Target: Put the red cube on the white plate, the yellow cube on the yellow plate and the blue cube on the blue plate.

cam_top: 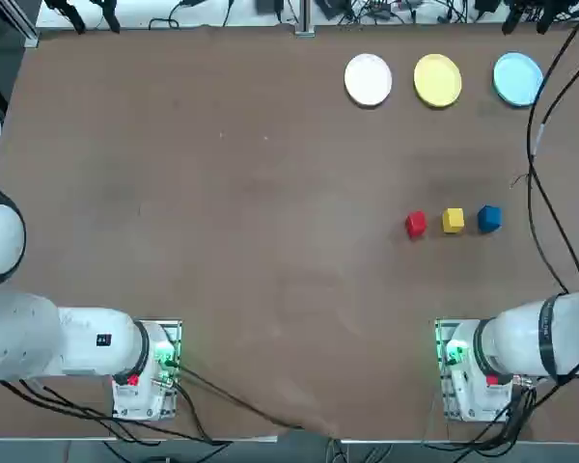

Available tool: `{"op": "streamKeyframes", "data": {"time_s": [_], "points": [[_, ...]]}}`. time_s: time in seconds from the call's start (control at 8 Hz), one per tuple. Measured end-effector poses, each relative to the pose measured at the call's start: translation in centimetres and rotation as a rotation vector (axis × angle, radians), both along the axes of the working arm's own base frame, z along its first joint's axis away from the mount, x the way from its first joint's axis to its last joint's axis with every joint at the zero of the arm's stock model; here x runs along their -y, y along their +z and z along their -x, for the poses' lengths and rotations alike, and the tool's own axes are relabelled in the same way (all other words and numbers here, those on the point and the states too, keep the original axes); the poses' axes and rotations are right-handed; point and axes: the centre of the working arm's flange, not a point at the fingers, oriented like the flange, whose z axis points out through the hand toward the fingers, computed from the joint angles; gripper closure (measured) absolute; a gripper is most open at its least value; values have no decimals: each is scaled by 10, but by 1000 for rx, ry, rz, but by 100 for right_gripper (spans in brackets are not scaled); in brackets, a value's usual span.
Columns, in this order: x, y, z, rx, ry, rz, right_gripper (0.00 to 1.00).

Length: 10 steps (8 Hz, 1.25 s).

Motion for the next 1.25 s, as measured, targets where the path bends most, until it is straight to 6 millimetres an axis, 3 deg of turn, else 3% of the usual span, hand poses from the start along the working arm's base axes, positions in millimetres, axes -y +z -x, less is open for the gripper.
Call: {"op": "streamKeyframes", "data": {"time_s": [0.88, 1.12, 1.25], "points": [[1, -10, 6, -79, 1, 4, 0], [12, -30, 16, -210, -17, 5, 0], [22, -55, 17, -310, -34, 12, 0]]}}
